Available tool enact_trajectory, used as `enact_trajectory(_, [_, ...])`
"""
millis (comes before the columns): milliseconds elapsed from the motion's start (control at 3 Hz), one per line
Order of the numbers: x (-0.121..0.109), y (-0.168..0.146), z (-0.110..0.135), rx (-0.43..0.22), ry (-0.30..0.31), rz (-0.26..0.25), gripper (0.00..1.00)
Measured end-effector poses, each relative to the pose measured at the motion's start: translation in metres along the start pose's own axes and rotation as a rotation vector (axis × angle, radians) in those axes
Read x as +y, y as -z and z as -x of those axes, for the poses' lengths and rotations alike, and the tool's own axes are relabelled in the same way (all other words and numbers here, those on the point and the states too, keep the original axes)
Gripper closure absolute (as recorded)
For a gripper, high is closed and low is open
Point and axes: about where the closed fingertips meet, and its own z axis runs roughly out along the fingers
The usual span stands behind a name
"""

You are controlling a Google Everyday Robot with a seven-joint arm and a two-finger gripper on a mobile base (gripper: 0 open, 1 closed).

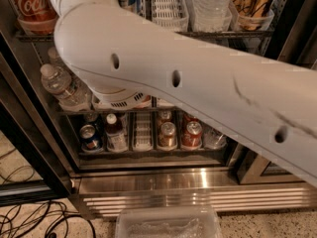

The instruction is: Pick 7up can from top shelf of fridge

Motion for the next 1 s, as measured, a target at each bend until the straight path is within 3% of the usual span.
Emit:
enact_trajectory(333, [-0.006, 0.018, -0.007, 0.079, 0.013, 0.054, 1.00])
enact_trajectory(667, [-0.008, 0.037, -0.031, 0.173, 0.063, 0.148, 1.00])
enact_trajectory(1000, [-0.005, 0.061, -0.078, 0.272, 0.083, 0.259, 1.00])
